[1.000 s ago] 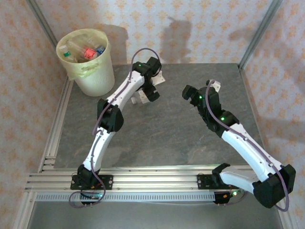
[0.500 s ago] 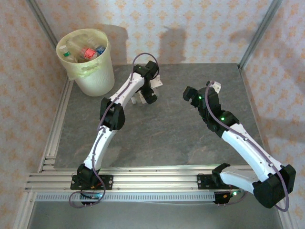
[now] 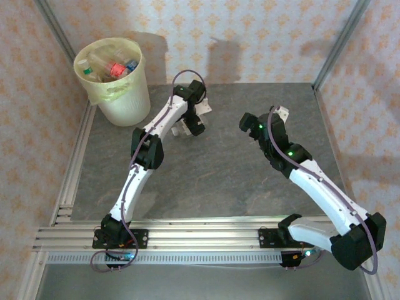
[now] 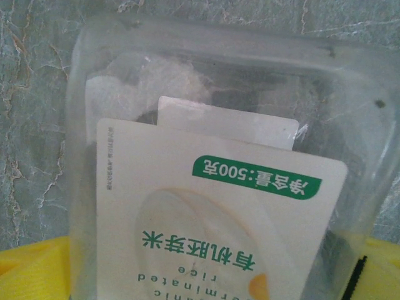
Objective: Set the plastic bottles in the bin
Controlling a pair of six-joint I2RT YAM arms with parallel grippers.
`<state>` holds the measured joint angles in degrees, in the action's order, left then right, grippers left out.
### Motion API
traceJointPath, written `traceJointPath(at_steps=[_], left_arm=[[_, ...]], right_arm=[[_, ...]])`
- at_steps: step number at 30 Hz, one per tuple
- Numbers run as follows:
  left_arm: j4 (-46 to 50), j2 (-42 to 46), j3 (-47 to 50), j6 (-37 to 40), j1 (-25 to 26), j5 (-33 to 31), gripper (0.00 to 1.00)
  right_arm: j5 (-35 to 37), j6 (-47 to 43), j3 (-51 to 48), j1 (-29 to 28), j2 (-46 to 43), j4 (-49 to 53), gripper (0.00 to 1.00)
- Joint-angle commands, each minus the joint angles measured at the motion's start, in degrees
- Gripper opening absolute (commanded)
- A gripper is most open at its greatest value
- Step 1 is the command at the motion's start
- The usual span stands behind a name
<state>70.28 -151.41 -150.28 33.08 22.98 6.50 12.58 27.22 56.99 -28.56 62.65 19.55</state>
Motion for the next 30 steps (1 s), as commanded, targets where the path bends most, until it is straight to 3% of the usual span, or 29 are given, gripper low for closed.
traceJointPath(at_steps=[1, 12, 16, 23, 30], left_arm=[[0.6, -0.7, 0.9, 0.8, 0.1, -1.5, 0.96], [-4.6, 9.3, 8.4, -4.9, 0.4, -3.2, 0.74], [-6.4, 13.4, 9.5, -9.4, 0.2, -4.4, 0.71], [-10.6, 22.3, 6.5, -20.3, -1.9, -1.2, 0.72], [-21.9, 29.6, 5.1, -32.8, -4.0, -20.1, 0.73]], right_arm=[[0.5, 1.0, 1.8, 0.2, 0.1, 0.9, 1.0], [0.6, 1.0, 1.1, 0.2, -0.2, 0.3, 0.99], [0.4, 0.6, 1.3, 0.2, -0.2, 0.2, 0.99], [-0.3, 1.4, 0.6, 0.2, -0.3, -0.7, 0.99], [-0.8, 1.4, 0.3, 0.2, -0.5, -1.3, 0.99]])
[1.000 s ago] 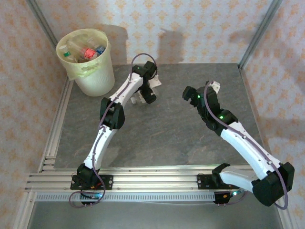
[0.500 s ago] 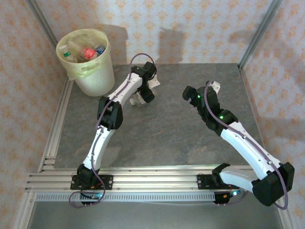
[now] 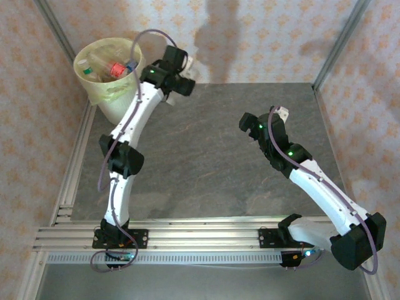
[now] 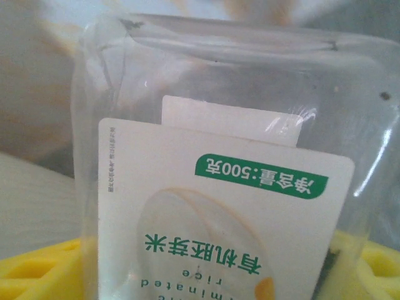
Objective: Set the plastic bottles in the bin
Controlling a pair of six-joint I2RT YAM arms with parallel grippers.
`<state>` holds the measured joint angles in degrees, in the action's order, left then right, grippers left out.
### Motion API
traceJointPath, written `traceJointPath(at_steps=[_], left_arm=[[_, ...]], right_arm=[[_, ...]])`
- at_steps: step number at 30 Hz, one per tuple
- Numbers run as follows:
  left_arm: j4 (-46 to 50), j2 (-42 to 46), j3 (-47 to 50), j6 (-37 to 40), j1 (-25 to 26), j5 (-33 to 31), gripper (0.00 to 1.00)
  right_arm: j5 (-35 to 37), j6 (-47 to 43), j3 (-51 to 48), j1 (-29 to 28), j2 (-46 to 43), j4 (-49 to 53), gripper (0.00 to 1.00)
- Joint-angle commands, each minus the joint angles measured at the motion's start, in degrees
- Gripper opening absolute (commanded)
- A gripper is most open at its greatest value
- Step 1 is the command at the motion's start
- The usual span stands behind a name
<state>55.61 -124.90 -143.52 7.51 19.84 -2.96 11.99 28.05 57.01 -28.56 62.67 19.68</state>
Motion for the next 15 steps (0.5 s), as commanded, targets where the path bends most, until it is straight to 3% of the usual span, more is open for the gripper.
traceJointPath(at_steps=[1, 9, 15], left_arm=[[-8.8, 3.5, -2.1, -8.1, -1.2, -13.1, 0.73], [-14.4, 1.7, -12.9, -14.7, -5.8, -27.5, 0.73], [-16.8, 2.5, -12.1, -28.4, -11.4, -34.9, 0.73]], right_arm=[[-0.3, 0.6, 0.2, 0.2, -0.6, -1.5, 0.99], [-0.1, 0.4, 0.0, 0.2, -1.3, -1.5, 0.99], [-0.6, -0.1, 1.4, 0.2, -0.9, -1.2, 0.99]])
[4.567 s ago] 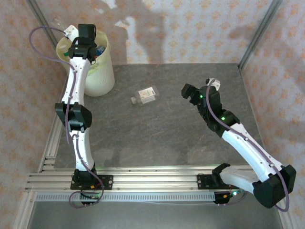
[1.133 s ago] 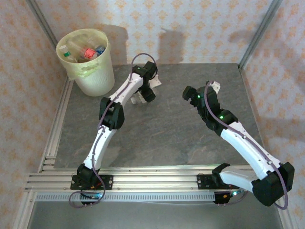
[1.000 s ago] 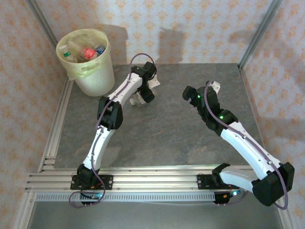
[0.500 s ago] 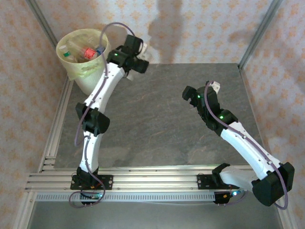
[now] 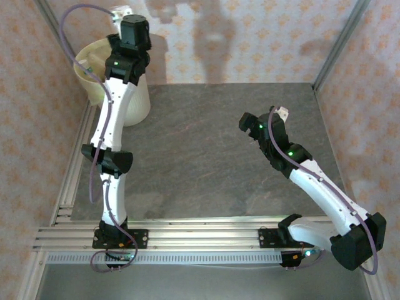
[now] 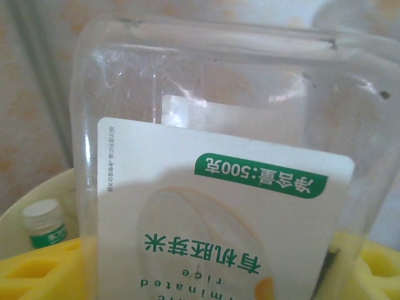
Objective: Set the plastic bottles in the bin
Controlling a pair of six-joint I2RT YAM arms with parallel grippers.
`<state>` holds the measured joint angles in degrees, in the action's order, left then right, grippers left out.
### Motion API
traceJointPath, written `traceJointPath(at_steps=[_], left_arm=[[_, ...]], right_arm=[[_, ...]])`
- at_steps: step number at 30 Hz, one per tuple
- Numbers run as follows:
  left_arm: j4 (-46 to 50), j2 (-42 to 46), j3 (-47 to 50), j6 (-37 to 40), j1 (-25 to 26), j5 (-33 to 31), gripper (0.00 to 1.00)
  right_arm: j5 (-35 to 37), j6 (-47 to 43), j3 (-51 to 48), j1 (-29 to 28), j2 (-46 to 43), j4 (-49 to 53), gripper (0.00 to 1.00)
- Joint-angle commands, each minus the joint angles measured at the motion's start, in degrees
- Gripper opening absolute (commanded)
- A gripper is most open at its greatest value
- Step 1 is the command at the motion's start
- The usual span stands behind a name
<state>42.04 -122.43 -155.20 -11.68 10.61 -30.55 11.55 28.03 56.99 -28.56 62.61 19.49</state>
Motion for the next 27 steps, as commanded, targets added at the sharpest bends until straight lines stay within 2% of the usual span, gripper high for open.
traceJointPath(at_steps=[1, 7, 11, 18, 24, 27], left_arm=[[-3.4, -0.1, -0.1, -11.9, -2.9, -8.5, 0.73], [0.2, -1.6, -0.1, -26.2, -4.5, -14.3, 0.72], [7.5, -2.2, 0.8, -38.9, -5.8, -14.4, 0.73], [14.6, -2.3, 5.9, -54.3, -7.4, -16.0, 0.79], [17.4, -2.1, 7.0, -57.7, -8.2, -14.5, 0.97], [17.5, -2.0, 6.9, -57.4, -8.4, -13.5, 1.0]], right_arm=[[-0.3, -0.2, 1.9, 0.2, -0.7, -0.8, 0.99], [-0.8, -2.3, 5.7, 0.2, 0.9, 0.9, 0.99], [-1.6, -2.4, 7.9, 0.1, 2.1, 1.9, 0.99], [-3.5, -1.0, 8.7, 0.2, 2.2, 2.3, 0.99], [-2.8, -0.7, 7.9, 0.2, 1.4, 2.6, 0.99], [-3.0, -0.4, 7.9, 0.1, 1.5, 2.5, 0.99]])
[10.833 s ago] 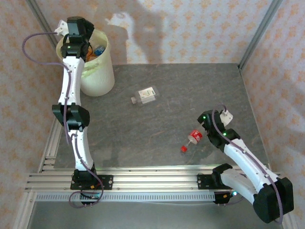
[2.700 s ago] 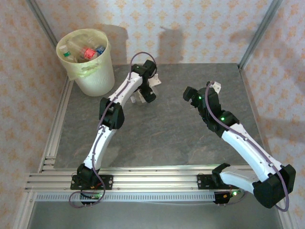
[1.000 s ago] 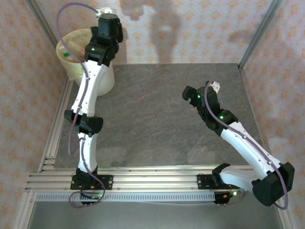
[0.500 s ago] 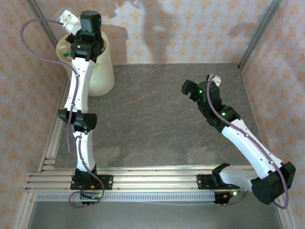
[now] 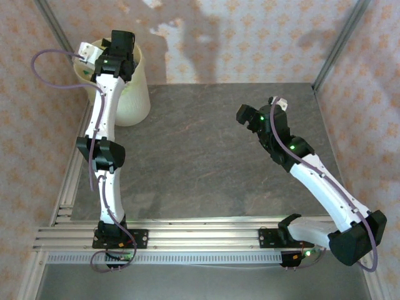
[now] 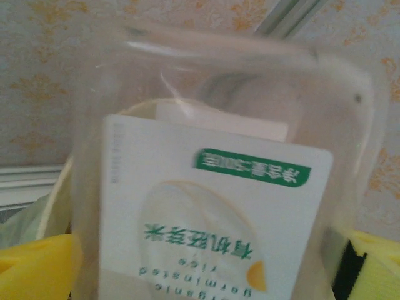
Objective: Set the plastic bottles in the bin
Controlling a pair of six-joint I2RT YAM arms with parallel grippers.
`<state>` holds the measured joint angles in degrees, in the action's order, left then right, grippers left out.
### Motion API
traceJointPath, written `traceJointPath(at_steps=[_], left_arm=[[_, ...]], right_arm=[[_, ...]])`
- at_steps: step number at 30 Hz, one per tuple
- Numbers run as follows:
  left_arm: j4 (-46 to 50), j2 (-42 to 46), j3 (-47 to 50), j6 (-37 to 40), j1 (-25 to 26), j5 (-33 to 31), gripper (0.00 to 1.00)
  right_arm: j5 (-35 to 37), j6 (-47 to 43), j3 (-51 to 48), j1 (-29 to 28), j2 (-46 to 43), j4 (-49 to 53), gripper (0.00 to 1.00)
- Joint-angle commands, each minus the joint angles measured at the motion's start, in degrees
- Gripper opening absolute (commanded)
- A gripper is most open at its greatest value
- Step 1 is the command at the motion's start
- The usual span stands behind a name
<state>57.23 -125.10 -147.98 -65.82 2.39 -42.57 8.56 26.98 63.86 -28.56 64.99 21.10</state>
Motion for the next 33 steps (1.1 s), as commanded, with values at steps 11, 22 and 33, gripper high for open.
traceJointPath(at_steps=[11, 22, 33], left_arm=[[-0.1, 2.0, -0.3, -1.2, -0.3, 3.4, 1.0], [-11.2, -1.4, -5.9, 15.9, -7.7, 22.0, 1.0], [-11.4, -6.8, -6.6, 21.4, -11.2, 29.5, 1.0]], right_arm=[[-0.1, 1.2, 0.9, 0.2, -0.9, 1.2, 0.98], [0.5, 0.8, 0.1, 0.2, -1.1, 1.0, 0.98], [-1.5, 2.5, 1.2, 0.2, 1.2, 0.3, 0.98]])
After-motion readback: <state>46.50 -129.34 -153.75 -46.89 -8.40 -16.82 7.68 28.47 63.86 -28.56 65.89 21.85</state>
